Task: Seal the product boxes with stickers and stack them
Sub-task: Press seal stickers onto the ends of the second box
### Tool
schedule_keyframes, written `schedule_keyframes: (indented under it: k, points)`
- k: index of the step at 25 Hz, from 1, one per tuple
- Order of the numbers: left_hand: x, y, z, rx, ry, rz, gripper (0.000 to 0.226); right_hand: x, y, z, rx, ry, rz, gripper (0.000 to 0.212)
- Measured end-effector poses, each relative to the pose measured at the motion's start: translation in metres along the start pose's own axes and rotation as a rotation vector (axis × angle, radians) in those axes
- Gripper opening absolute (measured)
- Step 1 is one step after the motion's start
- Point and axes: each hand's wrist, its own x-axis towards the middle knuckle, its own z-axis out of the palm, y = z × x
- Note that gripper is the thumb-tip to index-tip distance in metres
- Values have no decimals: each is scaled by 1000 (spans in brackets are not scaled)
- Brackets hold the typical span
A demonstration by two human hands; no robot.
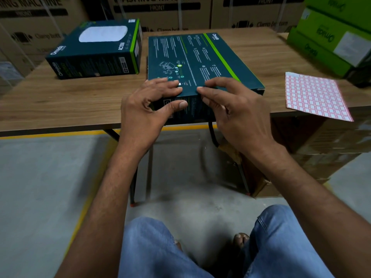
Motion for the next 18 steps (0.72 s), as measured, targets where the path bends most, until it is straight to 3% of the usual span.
schedule_keyframes:
  k: [4,8,13,18]
  points:
    - [1,-1,0,-13,-2,-1,34,-2,0,-2,-31,42,111,29]
    - [0,-2,-1,-3,-17,-16,35,-1,-1,2,45,30,29,27]
    - [-1,2,-1,-24,-31,-52,31,4,12,-16,48,-88,253,49]
    - [-6,8,-8,64,-123,-49,31,-4,13,-29,33,2,121,26]
